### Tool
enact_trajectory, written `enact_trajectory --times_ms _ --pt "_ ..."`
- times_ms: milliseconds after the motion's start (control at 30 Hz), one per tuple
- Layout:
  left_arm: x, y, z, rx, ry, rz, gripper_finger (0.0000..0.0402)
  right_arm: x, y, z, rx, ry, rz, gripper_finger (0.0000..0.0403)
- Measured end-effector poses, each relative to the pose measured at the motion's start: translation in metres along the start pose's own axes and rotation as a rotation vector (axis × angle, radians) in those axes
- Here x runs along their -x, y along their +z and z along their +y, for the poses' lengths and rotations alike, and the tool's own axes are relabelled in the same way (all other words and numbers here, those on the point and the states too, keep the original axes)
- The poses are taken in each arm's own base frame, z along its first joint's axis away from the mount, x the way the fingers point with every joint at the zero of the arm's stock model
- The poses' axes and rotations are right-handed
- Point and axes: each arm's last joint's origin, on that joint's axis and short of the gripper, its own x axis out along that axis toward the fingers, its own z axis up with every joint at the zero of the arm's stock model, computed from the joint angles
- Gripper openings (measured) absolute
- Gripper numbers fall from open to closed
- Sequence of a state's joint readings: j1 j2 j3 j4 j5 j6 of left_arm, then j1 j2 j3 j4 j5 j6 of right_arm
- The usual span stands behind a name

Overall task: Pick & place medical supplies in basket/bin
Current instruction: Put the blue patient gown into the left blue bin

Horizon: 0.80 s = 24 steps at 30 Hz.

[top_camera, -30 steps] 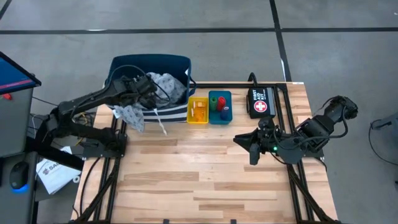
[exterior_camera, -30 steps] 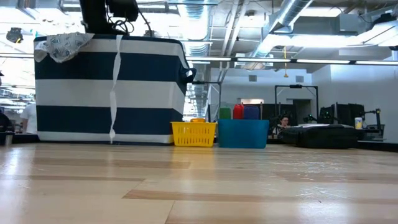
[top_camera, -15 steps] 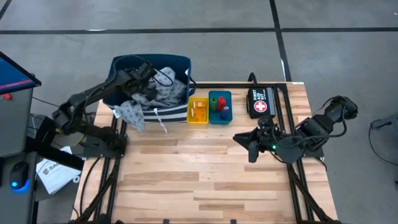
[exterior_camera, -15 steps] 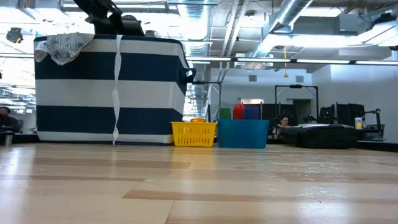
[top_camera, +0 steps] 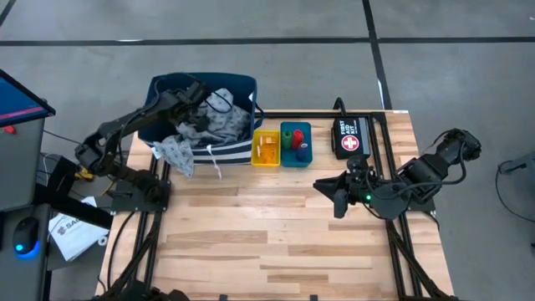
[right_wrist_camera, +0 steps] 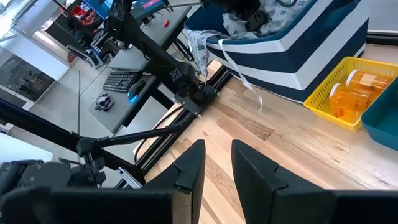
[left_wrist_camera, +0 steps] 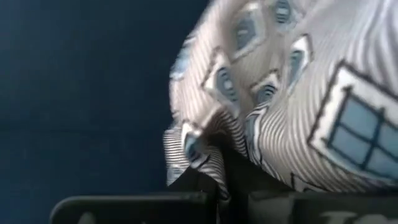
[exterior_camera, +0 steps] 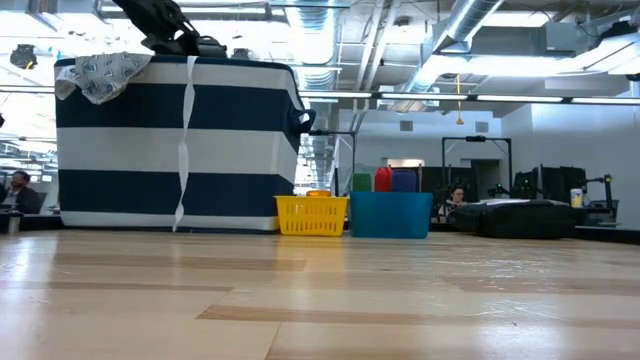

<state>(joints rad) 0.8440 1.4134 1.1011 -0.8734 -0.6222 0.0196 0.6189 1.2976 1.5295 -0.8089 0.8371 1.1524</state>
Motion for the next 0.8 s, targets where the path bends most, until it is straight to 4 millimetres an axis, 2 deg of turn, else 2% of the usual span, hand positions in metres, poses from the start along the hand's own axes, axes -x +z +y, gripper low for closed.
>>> enact_trajectory --times_ms 133,233,400,533,667,800 --pt "0.0 -0.003 0.015 0.054 -0.004 0.002 0.0 0.0 0.0 0.0 0.0 0.0 -0.001 0.0077" --pt "0.013 -0.006 0.025 0.092 -0.059 -0.047 0.0001 0.0 0.0 0.0 0.0 0.0 -0.001 0.0077" --pt "0.062 -0.014 0.056 0.179 -0.093 -0.28 0.0021 0.001 -0.001 0.0 0.001 0.003 0.002 0.0077" --pt "0.099 -0.024 0.074 0.252 -0.175 -0.423 0.0064 0.001 0.0 0.0 0.011 0.003 0.002 0.0077" --pt "0.133 -0.034 0.08 0.278 -0.371 -0.544 0.0108 0.0 0.0 0.0 0.023 0.002 0.002 0.0077" --pt "0.152 -0.041 0.079 0.254 -0.443 -0.574 0.0139 0.0 0.0 0.0 0.03 0.003 0.002 0.0077"
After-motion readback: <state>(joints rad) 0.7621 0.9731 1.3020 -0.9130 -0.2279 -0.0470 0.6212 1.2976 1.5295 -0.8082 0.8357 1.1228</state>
